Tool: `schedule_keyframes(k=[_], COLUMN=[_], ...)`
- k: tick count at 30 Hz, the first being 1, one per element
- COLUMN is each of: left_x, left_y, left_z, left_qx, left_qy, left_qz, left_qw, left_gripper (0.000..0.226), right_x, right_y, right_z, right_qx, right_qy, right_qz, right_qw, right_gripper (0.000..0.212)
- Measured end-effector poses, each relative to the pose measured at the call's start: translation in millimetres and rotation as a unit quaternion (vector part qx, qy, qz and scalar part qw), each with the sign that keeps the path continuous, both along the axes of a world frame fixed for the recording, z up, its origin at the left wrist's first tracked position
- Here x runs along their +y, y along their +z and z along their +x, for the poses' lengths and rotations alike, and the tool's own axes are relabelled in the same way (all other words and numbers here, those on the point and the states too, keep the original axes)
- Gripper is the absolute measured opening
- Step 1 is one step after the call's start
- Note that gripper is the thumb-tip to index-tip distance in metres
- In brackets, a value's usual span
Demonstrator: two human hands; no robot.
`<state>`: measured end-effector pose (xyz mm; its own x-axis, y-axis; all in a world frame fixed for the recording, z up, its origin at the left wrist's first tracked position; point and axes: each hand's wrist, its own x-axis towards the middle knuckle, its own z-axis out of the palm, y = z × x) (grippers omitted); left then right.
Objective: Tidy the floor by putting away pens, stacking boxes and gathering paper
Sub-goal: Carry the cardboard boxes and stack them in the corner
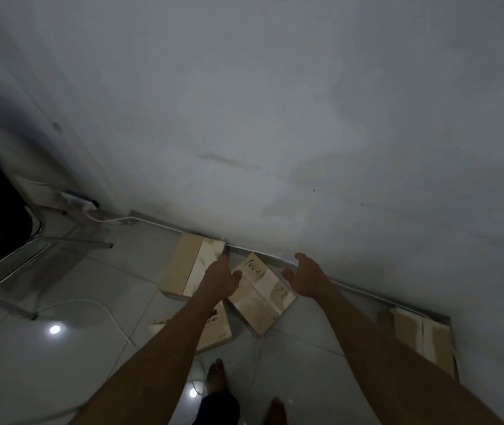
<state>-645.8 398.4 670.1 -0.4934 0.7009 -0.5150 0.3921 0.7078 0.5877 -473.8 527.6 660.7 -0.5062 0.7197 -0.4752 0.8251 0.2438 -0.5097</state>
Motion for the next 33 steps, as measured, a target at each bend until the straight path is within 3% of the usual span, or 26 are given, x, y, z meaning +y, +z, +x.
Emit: schedule_keyframes(k=[4, 9, 15, 21, 28, 33], left_x=[10.4, 17.8, 54.6, 79.6, 99.7, 116.4], left_y=[-36.7, -92.0, -179.1, -289.1, -419.9, -480.8], left_z=[-11.0, -21.9, -51.1, -43.7, -36.8, -22.9], left_qx=[-0.031, -0.032, 0.004, -0.054, -0.147, -0.202], left_qy=[0.086, 0.072, 0.07, 0.109, 0.195, 0.319], left_qz=[0.034, 0.011, -0.012, -0.053, -0.064, -0.053], left_qw=[0.995, 0.997, 0.997, 0.991, 0.968, 0.924], left_gripper=[0.049, 0.046, 0.047, 0.046, 0.06, 0.063], right_x=[18.8, 37.5, 71.5, 85.6, 114.2, 130.3], right_y=[-29.3, -81.7, -180.6, -296.8, -412.8, -477.7], right_z=[-13.5, -20.0, -35.3, -39.3, -36.5, -42.1], right_qx=[0.001, -0.004, -0.032, -0.052, -0.058, -0.059], right_qy=[-0.011, -0.004, 0.019, 0.028, 0.019, 0.02], right_qz=[-0.005, -0.002, -0.009, -0.029, -0.037, -0.031], right_qw=[1.0, 1.0, 0.999, 0.998, 0.997, 0.998], right_gripper=[0.067, 0.062, 0.065, 0.07, 0.076, 0.084])
